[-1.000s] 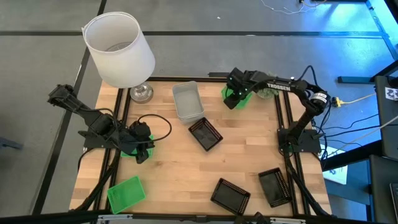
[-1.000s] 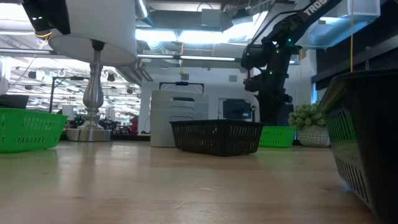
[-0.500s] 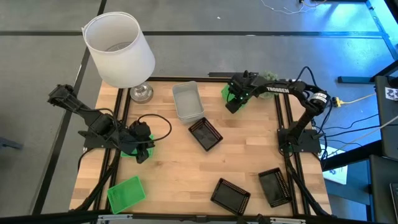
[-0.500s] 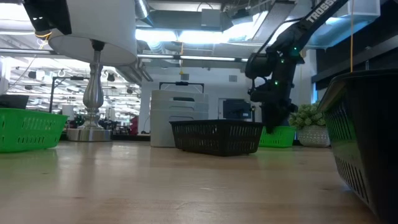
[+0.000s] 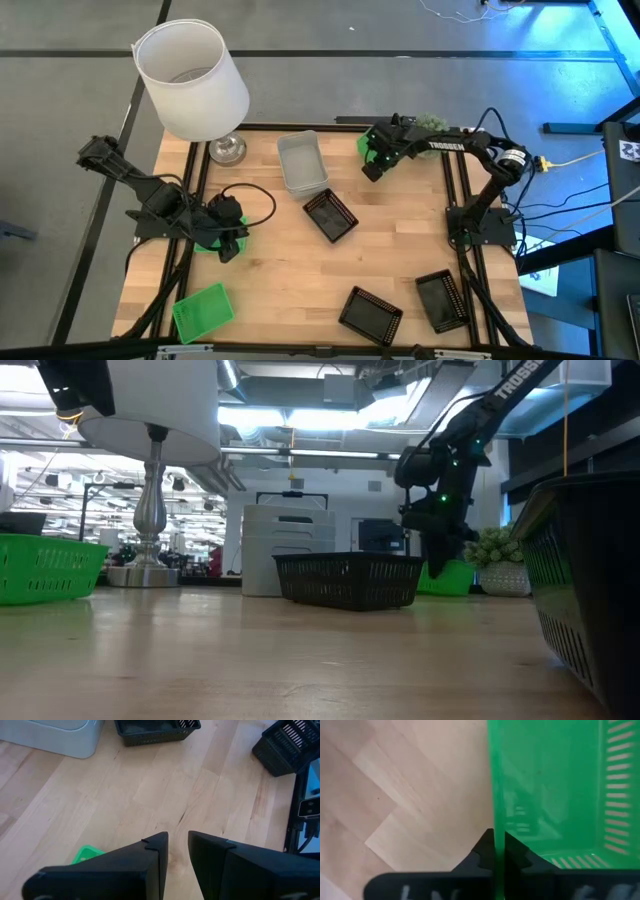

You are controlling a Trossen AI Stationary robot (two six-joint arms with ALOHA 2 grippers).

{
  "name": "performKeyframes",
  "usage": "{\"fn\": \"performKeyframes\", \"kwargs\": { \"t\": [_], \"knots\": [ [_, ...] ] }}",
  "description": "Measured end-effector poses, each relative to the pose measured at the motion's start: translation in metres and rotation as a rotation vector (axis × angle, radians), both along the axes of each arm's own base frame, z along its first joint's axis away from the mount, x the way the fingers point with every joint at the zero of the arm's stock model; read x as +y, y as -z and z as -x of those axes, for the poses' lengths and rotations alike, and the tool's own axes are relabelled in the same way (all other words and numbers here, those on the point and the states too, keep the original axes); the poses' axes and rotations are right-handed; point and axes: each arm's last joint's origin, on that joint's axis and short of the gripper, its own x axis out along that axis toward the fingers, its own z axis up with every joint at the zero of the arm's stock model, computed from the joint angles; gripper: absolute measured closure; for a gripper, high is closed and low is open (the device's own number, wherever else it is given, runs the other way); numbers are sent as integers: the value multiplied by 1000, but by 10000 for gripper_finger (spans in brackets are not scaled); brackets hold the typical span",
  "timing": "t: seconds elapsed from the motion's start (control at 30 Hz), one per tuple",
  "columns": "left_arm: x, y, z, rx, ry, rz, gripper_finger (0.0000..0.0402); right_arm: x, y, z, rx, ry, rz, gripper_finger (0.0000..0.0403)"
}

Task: Stack baskets by color
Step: Stack the top right green bin on the middle green bin

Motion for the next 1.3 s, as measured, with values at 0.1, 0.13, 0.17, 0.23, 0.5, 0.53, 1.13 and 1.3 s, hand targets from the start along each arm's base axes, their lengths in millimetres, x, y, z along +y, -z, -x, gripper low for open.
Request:
{"fn": "performKeyframes", "kwargs": {
  "t": [0.1,0.13,0.17,0.23,0.5,0.53,1.13,1.3],
  "knots": [
    [0,0,0,0,4,-4,335,6,-11,-8,24,-22,13,400],
    [0,0,0,1,4,-4,335,9,-17,-11,27,-33,22,400],
    [0,0,0,1,4,-4,335,12,-23,-14,34,-43,31,400],
    [0,0,0,0,4,-4,335,19,-36,-22,42,-74,42,401],
    [0,1,1,8,5,-10,335,61,-99,-49,113,-137,160,401],
    [1,1,1,10,5,-12,335,68,-108,-52,111,-144,172,401],
    [2,-2,3,-13,83,-106,335,252,-194,-99,-446,-749,327,403],
    [0,0,5,52,160,-36,335,278,-195,-109,-581,-774,354,403]
  ]
}}
